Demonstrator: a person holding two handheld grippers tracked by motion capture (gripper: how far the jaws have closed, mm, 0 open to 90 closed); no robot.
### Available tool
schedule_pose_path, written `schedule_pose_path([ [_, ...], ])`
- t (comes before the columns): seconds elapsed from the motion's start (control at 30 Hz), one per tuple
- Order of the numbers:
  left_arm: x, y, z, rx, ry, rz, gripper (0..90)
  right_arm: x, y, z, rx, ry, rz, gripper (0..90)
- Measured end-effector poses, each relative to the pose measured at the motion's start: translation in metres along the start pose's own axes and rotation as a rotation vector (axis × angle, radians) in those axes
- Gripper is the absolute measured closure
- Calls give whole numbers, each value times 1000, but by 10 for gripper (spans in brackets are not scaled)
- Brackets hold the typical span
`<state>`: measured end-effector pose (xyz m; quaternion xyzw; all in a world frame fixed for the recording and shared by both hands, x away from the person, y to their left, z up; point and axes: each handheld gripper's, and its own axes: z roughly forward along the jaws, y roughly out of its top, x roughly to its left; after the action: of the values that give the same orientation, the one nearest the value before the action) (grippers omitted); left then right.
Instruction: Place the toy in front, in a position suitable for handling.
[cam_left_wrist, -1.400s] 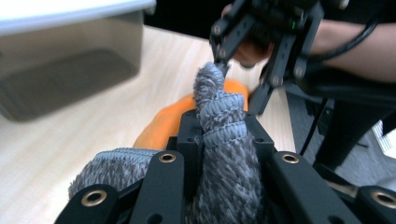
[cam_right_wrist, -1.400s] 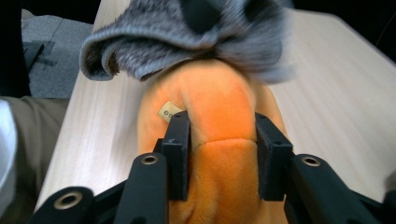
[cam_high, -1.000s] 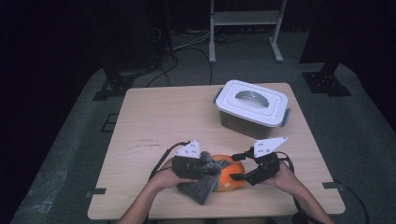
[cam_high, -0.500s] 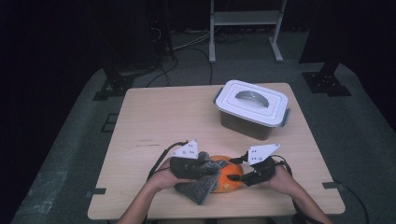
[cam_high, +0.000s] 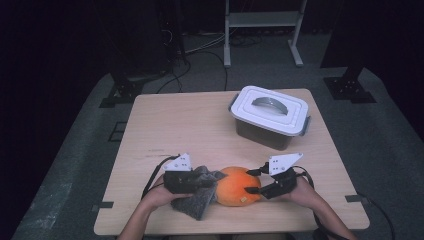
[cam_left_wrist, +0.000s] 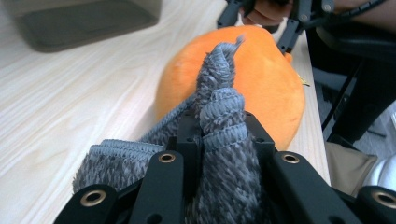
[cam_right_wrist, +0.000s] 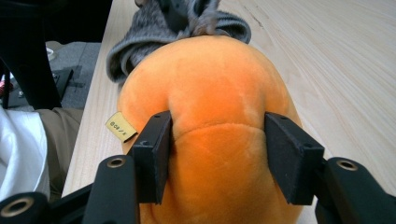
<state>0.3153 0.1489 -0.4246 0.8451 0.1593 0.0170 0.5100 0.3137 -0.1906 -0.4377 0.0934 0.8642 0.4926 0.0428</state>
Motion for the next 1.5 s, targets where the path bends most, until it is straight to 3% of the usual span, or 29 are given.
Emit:
schedule_pose_path([
  [0.13, -3, 16, 1, -55, -30, 16, 731, 3, 5, 4, 12, -11, -40, 437],
  [0.23, -13, 30, 13, -90, -83, 42, 730, 3, 8, 8, 14, -15, -50, 437],
  [0.3, -19, 35, 22, -80, -103, 68, 730, 3, 7, 8, 12, -12, -53, 437],
  [0.37, -23, 36, 31, -47, -108, 87, 729, 2, 5, 6, 13, -8, -51, 437],
  [0.47, -19, 26, 34, -22, -111, 72, 729, 2, 0, 2, 10, -5, -43, 438],
  [0.7, -7, 4, 12, 27, -37, 26, 727, 3, -5, -1, 1, 7, -37, 440],
  [0.77, -5, 1, 8, 20, -26, 9, 727, 2, -4, 0, 1, 8, -37, 438],
  [0.93, -6, 12, 8, -28, -47, 14, 728, 4, 1, 2, 17, -8, -53, 437],
  [1.03, -12, 26, 14, -55, -79, 38, 728, 6, 6, 6, 23, -20, -70, 437],
  [1.1, -16, 33, 21, -47, -95, 63, 728, 8, 8, 8, 29, -19, -74, 431],
  [1.2, -18, 29, 34, 7, -104, 69, 728, 7, 9, 7, 32, -6, -33, 350],
  [1.27, -16, 24, 36, 4, -115, 56, 731, 6, 10, 2, 34, 5, 7, 277],
  [1.43, -17, 20, 30, 5, -107, 50, 731, 2, 9, -10, 32, -10, 64, 224],
  [1.5, -18, 21, 31, 6, -115, 54, 731, 0, 8, -7, 31, 9, 99, 218],
])
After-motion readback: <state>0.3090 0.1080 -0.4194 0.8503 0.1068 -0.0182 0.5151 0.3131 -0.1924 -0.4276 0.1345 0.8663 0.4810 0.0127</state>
